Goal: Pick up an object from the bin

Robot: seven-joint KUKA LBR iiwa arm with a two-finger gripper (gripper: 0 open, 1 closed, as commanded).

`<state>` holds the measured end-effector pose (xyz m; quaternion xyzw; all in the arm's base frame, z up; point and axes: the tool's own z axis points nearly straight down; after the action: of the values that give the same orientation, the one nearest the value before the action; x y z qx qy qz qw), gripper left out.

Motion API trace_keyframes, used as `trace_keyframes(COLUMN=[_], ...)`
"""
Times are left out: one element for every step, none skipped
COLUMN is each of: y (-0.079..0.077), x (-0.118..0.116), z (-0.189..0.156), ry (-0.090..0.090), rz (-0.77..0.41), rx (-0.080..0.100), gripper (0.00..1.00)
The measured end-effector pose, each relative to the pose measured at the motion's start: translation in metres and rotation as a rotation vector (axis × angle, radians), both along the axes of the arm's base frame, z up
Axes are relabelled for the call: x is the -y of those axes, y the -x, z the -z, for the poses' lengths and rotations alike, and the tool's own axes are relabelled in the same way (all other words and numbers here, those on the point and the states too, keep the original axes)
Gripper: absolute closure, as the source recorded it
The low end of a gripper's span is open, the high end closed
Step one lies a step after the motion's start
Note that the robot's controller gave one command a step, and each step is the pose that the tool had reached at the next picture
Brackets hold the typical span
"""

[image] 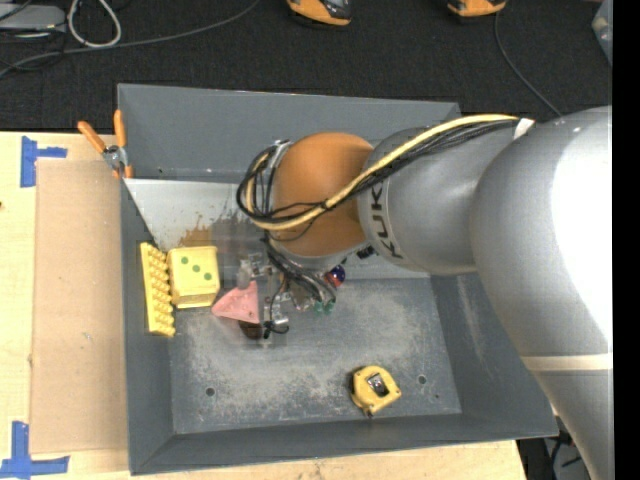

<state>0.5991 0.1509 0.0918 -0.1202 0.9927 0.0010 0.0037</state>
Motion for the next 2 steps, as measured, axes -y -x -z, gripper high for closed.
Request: trace_keyframes(y=[-0.006, 0.005], x=[-0.011, -0.022], z=[0.007, -0.008], ry=[0.002, 0.01], rz=[-0.134, -0.486], rx=[-0.008, -0.005], gripper=[0.0, 0.0])
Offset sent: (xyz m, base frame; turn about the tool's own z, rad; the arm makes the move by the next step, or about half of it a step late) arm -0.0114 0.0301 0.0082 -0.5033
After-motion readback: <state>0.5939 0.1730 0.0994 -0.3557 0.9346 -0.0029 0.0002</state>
